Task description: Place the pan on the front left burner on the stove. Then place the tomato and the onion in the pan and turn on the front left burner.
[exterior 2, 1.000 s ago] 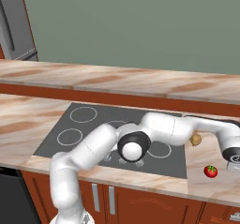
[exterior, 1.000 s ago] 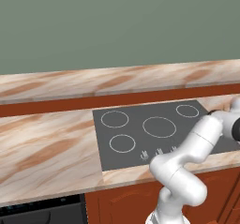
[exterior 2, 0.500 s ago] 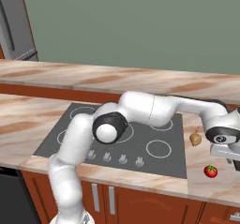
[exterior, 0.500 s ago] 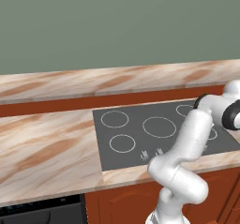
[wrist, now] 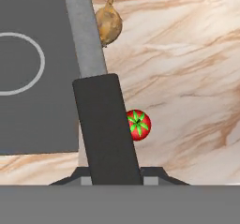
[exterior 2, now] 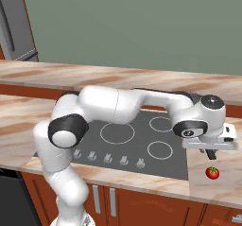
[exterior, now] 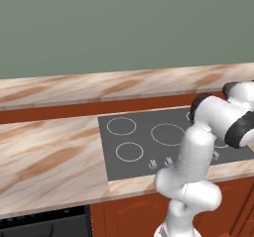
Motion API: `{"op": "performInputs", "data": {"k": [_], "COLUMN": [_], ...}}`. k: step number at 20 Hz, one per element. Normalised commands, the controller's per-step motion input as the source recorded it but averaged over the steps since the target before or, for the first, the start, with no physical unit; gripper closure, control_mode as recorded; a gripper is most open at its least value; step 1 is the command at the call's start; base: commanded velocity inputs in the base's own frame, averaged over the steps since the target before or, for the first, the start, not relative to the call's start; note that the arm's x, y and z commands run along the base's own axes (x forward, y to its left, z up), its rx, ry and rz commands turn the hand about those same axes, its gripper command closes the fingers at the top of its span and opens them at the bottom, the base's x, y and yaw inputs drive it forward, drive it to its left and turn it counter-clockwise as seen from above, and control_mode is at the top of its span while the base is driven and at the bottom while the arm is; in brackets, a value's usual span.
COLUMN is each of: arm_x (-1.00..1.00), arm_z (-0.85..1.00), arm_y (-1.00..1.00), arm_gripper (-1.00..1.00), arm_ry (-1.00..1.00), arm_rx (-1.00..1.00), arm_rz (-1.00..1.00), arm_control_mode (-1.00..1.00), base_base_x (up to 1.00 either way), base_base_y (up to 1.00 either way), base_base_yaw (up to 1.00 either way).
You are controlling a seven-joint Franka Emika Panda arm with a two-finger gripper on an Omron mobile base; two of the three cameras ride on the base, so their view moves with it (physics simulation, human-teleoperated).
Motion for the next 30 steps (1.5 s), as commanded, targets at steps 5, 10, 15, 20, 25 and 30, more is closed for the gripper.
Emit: {"op": "performInputs", "data": {"k": [5,10,15,20,25,30], "arm_x": [0.01,0.2,0.46,0.37,0.36,0.53], "arm_z": [0.18,0.33,0.42,0.12,0.0,0.0], "arm_y": [0.79,0.5,0.25,0.18,0.26,0.36], "arm_gripper": [1.0,1.0,1.0,1.0,1.0,1.0], "arm_ry": [-0.03,0.0,0.0,0.02,0.15,0.14], "arm_rx": [-0.04,-0.01,0.0,0.0,0.0,0.0], "arm_rz": [0.31,0.33,0.34,0.39,0.35,0.33], "arm_control_mode": [-1.0,-1.0,-1.0,-1.0,-1.0,-1.0], "base_base_x": [0.0,0.0,0.0,0.0,0.0,0.0], "base_base_y": [0.0,0.0,0.0,0.0,0.0,0.0], "base_base_yaw": [0.0,0.0,0.0,0.0,0.0,0.0]}}
